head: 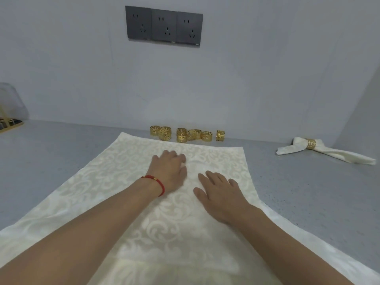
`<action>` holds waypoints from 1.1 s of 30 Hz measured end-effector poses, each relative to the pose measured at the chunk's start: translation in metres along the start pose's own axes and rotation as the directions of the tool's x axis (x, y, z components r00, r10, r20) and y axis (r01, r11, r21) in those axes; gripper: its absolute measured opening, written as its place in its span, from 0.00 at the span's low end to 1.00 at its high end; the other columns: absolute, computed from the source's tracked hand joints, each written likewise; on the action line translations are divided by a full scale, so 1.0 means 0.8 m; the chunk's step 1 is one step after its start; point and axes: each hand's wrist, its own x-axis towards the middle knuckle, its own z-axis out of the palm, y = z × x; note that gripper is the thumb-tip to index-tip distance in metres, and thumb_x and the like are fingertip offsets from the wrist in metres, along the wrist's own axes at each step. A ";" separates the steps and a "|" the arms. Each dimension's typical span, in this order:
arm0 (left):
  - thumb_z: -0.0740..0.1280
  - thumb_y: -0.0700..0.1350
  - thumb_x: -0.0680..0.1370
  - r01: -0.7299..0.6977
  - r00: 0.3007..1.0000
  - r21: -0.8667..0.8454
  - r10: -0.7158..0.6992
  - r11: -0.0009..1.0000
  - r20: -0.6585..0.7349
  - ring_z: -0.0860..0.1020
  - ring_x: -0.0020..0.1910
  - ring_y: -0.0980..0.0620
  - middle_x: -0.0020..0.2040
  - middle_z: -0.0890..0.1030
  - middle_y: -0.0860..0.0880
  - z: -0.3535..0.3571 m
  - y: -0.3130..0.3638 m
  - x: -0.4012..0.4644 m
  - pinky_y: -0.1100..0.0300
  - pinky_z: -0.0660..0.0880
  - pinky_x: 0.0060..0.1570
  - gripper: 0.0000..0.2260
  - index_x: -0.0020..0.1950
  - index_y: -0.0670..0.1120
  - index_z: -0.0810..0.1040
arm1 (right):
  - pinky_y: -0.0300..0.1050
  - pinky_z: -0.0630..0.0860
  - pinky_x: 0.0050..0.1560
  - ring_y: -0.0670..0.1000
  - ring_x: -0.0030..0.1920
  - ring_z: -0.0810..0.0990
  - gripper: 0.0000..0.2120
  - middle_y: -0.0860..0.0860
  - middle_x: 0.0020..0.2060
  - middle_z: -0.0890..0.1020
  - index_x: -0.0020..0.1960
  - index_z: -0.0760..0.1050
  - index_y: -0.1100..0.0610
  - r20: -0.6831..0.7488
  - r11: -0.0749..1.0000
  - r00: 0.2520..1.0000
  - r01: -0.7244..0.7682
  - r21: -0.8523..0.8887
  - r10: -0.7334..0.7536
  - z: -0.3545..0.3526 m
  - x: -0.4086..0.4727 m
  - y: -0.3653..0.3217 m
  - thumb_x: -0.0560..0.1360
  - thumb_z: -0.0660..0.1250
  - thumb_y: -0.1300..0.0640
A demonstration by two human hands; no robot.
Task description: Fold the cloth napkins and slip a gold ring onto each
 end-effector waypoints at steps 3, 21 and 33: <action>0.51 0.51 0.83 -0.162 0.975 -0.050 0.168 0.986 0.148 0.64 0.72 0.49 0.70 0.69 0.54 0.014 0.013 -0.001 0.45 0.63 0.66 0.18 0.72 0.53 0.68 | 0.59 0.48 0.80 0.51 0.82 0.48 0.29 0.48 0.83 0.50 0.83 0.49 0.47 0.017 1.000 1.000 -0.013 0.018 0.012 0.000 0.001 0.001 0.85 0.44 0.39; 0.48 0.48 0.83 -0.048 0.951 -0.144 0.090 0.988 0.297 0.55 0.76 0.52 0.78 0.60 0.52 0.020 0.021 0.011 0.41 0.47 0.75 0.21 0.77 0.47 0.60 | 0.57 0.72 0.58 0.58 0.58 0.76 0.13 0.52 0.59 0.77 0.58 0.73 0.57 -0.119 0.992 0.987 -0.103 0.074 0.111 -0.009 0.060 0.023 0.85 0.51 0.56; 0.55 0.45 0.80 0.145 0.942 -0.224 -0.065 0.964 0.328 0.68 0.70 0.48 0.71 0.73 0.52 -0.009 0.025 0.038 0.46 0.59 0.69 0.20 0.70 0.57 0.73 | 0.54 0.64 0.59 0.58 0.64 0.69 0.11 0.53 0.60 0.75 0.61 0.76 0.52 -0.107 0.934 0.944 -0.284 0.218 0.312 -0.007 0.157 0.014 0.82 0.60 0.53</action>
